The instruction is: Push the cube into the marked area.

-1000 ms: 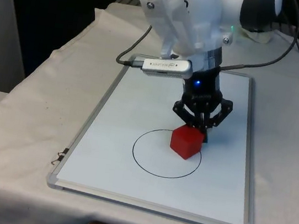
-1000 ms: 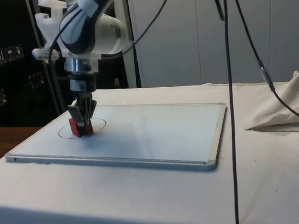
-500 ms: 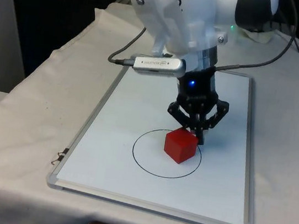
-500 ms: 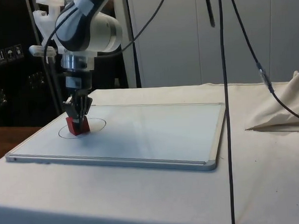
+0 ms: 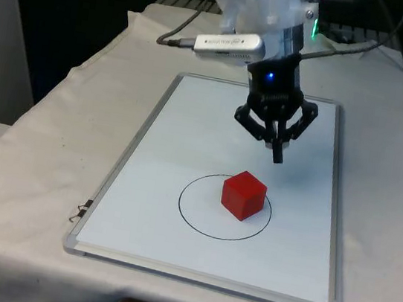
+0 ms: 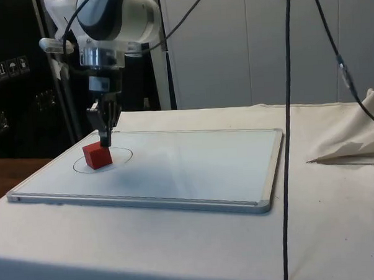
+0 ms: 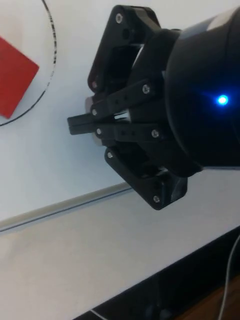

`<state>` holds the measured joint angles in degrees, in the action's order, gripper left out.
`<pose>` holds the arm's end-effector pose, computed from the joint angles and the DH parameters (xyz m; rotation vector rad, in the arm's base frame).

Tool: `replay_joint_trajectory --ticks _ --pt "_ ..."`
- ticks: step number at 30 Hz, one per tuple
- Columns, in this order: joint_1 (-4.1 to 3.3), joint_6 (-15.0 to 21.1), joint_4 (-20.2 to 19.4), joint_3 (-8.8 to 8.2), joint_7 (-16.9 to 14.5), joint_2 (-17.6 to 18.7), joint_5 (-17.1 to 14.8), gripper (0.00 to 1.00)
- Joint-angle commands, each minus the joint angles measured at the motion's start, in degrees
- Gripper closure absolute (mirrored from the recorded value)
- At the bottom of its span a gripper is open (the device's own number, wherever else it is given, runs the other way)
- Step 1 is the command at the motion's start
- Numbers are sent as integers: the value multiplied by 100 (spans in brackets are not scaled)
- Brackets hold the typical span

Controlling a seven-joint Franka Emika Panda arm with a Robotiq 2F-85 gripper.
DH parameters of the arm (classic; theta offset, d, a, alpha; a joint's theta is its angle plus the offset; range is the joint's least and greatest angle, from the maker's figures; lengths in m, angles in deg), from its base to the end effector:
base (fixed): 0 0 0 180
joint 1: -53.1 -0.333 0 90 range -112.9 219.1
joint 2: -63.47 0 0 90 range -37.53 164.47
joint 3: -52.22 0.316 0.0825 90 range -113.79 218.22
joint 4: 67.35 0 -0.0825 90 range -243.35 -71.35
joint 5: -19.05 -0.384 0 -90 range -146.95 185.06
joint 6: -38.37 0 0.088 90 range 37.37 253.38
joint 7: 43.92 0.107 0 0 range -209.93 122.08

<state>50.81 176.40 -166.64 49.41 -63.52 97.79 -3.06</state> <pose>0.6776 -0.0005 0.2431 -2.9113 -0.0940 -0.1759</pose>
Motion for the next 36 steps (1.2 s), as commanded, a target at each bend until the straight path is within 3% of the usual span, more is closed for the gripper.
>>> replay_joint_trajectory --ticks 1,4,12,13,14,22,23,24,32,33,36 --pt "-23 17 -63 -29 0 -57 57 100" --pt "0 0 -80 0 -29 -74 40 100" --pt "-34 17 -539 -34 -160 -521 384 100" --pt "0 0 -476 0 -166 -464 327 100" --pt "-34 17 -579 -34 -166 -561 424 100" --pt "-34 17 -871 -34 -195 -848 722 100" --pt "-6 0 -808 0 -206 -796 670 100" --pt "-34 23 -945 -34 -195 -917 791 100" --pt "-23 -6 -1215 -138 -172 -1169 1049 100" --pt "0 0 -1157 -86 -206 -1112 963 100" --pt "-17 -34 -1261 -189 -160 -1220 1140 100"
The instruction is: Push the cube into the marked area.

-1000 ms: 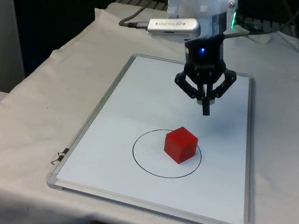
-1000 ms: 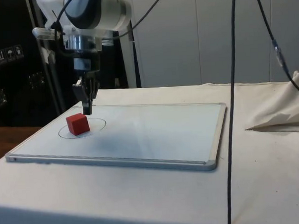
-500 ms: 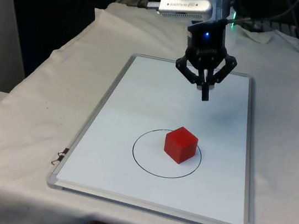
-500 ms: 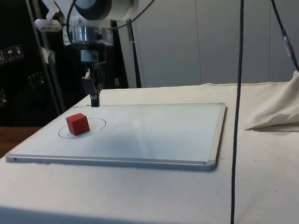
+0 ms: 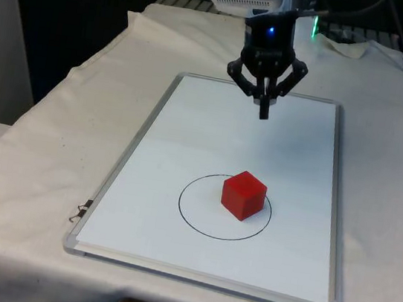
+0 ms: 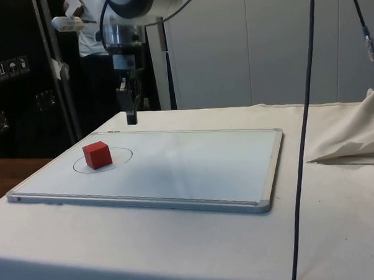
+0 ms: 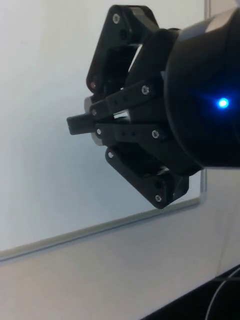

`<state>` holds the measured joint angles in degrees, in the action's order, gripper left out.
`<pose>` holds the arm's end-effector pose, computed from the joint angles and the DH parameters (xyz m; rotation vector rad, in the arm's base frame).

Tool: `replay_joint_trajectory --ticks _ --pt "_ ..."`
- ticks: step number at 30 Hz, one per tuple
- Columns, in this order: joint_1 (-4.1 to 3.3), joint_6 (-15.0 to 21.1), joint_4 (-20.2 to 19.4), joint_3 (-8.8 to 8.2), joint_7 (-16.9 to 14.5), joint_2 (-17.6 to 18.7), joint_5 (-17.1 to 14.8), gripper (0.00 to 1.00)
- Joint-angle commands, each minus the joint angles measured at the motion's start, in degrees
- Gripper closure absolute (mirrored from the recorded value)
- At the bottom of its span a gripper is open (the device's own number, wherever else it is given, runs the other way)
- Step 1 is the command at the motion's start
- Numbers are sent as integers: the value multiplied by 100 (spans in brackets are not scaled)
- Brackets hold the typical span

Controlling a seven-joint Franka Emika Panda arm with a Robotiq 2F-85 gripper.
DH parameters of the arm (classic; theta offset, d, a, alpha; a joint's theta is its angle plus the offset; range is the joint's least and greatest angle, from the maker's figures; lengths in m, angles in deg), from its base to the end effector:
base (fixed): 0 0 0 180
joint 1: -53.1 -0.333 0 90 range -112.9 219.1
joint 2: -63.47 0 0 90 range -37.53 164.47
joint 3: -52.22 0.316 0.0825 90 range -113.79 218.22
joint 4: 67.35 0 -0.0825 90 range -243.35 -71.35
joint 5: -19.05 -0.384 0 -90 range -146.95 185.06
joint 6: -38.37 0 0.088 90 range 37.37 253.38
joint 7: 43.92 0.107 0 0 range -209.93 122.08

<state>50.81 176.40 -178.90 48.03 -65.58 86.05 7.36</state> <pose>0.6255 -0.0174 0.2848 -3.0256 -0.3102 -0.1404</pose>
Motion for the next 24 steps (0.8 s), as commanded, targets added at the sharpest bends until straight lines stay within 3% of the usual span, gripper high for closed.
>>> replay_joint_trajectory --ticks 1,6,7,8,12,16,17,18,24 --pt "-23 -46 -40 -74 46 -52 126 100" --pt "-52 -86 -23 -155 201 -63 321 100" --pt "0 -63 -17 -97 86 -46 212 100" --pt "-46 -92 -23 -155 241 -69 355 100" --pt "-40 -97 -6 -155 470 -103 470 100" --pt "-29 -92 0 -149 619 -132 476 100" --pt "0 -63 6 -109 533 -109 418 100" --pt "-29 -86 0 -143 653 -132 470 100" --pt "-17 -46 6 -132 917 -115 441 100"
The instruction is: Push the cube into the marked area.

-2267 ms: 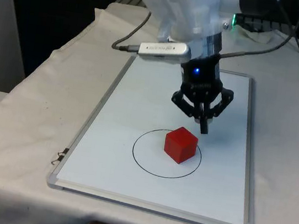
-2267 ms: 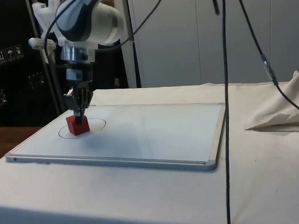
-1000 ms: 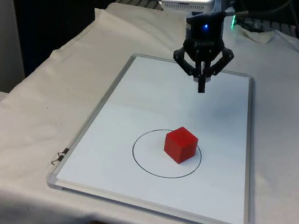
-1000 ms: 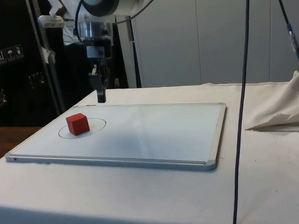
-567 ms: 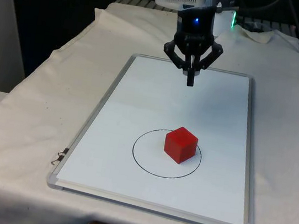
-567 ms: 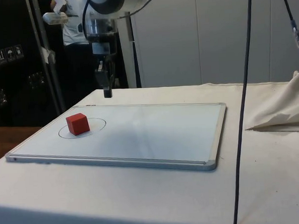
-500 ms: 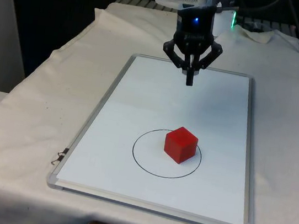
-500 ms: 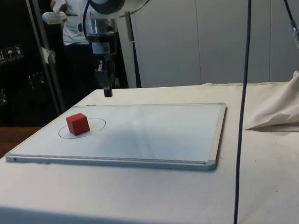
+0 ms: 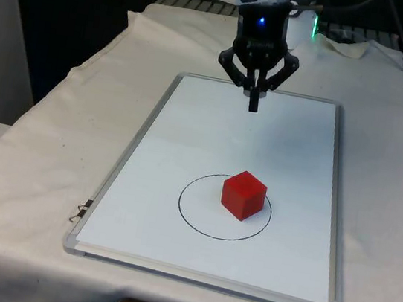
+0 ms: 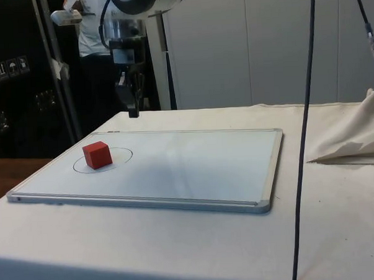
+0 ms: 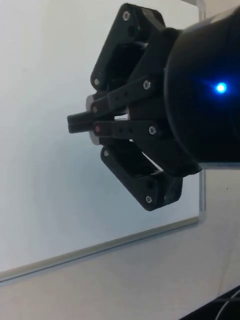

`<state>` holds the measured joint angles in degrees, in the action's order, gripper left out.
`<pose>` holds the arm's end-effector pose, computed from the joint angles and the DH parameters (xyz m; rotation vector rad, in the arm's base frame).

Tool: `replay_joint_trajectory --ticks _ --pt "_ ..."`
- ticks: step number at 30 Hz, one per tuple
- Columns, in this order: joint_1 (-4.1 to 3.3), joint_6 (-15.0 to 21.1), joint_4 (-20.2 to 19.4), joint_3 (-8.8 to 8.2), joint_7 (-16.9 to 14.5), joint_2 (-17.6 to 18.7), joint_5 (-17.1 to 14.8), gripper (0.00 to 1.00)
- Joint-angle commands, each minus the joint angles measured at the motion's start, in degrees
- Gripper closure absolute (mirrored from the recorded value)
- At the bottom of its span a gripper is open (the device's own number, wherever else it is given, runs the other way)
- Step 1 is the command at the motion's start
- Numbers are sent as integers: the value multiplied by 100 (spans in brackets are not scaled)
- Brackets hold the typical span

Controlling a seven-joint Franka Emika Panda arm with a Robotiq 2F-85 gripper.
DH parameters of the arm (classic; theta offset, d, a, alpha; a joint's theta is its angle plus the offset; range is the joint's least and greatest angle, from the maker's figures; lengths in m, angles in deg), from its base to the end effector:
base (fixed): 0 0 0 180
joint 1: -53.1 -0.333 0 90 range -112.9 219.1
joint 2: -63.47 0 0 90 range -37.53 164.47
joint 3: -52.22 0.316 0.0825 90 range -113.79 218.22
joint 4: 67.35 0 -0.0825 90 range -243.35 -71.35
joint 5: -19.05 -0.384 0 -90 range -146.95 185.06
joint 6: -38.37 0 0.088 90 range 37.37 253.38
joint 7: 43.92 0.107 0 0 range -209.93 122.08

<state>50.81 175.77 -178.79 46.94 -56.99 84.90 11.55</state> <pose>0.6254 -0.0289 0.2974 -3.0883 -0.1404 -0.1379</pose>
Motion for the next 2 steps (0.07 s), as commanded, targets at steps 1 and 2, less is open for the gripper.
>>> replay_joint_trajectory --ticks 1,2 --pt "-17 17 -6 -23 92 0 17 100" --pt "0 0 0 0 40 0 0 100"
